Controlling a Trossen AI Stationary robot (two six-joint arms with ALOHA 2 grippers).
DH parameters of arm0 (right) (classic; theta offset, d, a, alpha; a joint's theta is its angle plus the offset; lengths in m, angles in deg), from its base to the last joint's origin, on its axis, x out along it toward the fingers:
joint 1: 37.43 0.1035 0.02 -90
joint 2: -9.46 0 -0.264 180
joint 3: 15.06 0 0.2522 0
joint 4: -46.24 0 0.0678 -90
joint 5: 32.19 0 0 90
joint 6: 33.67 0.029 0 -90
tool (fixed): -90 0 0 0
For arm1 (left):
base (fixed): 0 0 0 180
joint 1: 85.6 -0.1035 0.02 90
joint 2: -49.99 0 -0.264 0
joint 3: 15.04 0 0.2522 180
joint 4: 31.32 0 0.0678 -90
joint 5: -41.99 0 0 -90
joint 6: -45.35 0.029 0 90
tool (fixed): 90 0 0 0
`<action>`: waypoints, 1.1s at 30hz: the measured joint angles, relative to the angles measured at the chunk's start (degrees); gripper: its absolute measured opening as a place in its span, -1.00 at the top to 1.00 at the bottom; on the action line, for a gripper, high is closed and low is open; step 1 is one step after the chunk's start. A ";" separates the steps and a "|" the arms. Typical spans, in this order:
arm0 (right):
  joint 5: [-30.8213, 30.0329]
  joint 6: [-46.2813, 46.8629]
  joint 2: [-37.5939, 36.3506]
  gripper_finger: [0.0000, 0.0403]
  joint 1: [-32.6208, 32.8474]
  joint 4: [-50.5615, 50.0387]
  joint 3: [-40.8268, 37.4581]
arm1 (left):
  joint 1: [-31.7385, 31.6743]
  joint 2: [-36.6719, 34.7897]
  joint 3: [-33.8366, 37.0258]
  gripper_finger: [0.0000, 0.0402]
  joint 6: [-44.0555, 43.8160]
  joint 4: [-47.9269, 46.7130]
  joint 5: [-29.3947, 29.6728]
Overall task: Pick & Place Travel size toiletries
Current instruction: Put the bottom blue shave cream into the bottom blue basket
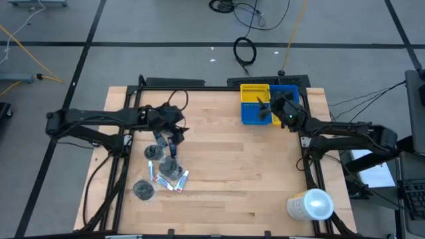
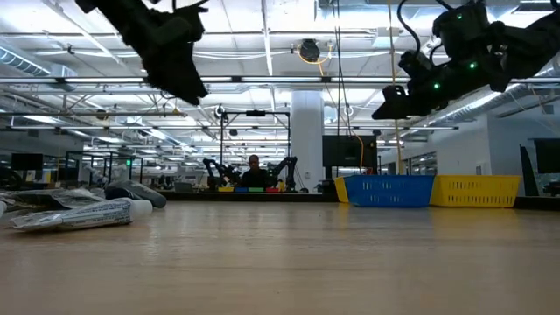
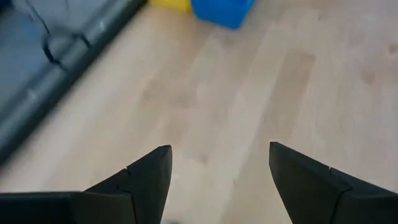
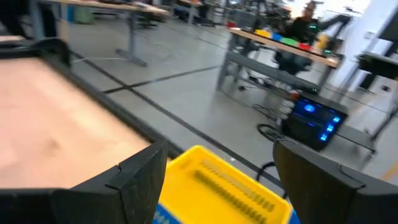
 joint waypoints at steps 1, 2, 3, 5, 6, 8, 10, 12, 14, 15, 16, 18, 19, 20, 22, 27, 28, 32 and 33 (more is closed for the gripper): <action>0.00 0.02 -0.02 -0.41 1.03 -0.02 0.00 | 0.04 -0.40 0.00 -0.31 -2.34 -2.61 -0.85; -0.02 0.02 -0.04 -0.41 2.04 0.13 0.00 | 0.04 -0.74 0.00 -0.30 -4.77 -5.42 -2.03; -0.02 0.02 -0.04 -0.41 2.92 0.13 0.00 | 0.04 -0.81 0.00 -0.29 -7.32 -7.31 -2.99; -0.02 0.02 -0.02 -0.40 4.65 0.39 0.00 | 0.27 -0.75 0.00 -0.26 -13.04 -10.66 -4.97; -0.03 0.02 -0.03 -0.40 5.47 0.79 0.00 | 0.41 -0.49 0.00 -0.25 -16.19 -12.47 -5.85; -0.04 -0.02 -0.04 -0.40 6.91 1.80 0.00 | 0.85 0.56 0.00 -0.23 -22.86 -13.91 -7.96; -0.05 -0.14 -0.03 -0.40 8.32 3.21 0.00 | 1.43 1.71 0.01 -0.23 -28.31 -15.32 -10.50; -0.07 -0.70 -0.04 -0.40 9.62 4.91 0.00 | 2.14 3.23 0.01 -0.24 -31.89 -15.46 -12.03; -0.07 -1.95 -0.04 -0.40 10.83 6.31 0.00 | 2.97 5.07 0.00 -0.26 -34.86 -15.93 -12.53; -0.13 -2.49 -0.04 -0.39 11.39 6.92 0.00 | 3.40 6.05 0.02 -0.27 -36.31 -16.24 -12.88; -0.16 -3.08 -0.04 -0.39 11.88 7.42 0.00 | 3.80 7.06 0.00 -0.28 -37.62 -16.44 -13.18; -0.22 -3.80 -0.04 -0.40 12.74 8.24 0.00 | 4.52 9.07 0.00 -0.30 -39.61 -16.86 -14.08; -0.24 -4.12 -0.04 -0.39 13.11 8.56 0.00 | 4.80 10.15 0.02 -0.31 -40.37 -17.20 -14.53; -0.27 -4.54 -0.04 -0.39 13.40 8.70 0.00 | 5.01 11.15 0.00 -0.32 -41.19 -17.41 -14.69; -0.33 -4.88 -0.04 -0.39 13.84 8.74 0.00 | 5.48 12.89 0.02 -0.33 -42.31 -18.00 -14.72; -0.44 -4.93 -0.04 -0.39 14.05 8.98 0.00 | 6.03 16.56 0.02 -0.28 -45.19 -17.83 -14.71; -0.47 -4.94 -0.04 -0.39 14.05 8.98 0.00 | 6.01 17.07 0.02 -0.27 -45.85 -17.66 -14.71; -0.50 -4.95 -0.04 -0.38 14.05 9.05 0.00 | 6.01 19.22 0.02 -0.24 -47.89 -17.70 -14.41; -0.50 -4.96 -0.04 -0.38 14.05 9.05 0.00 | 6.07 19.82 0.02 -0.24 -48.47 -17.70 -14.44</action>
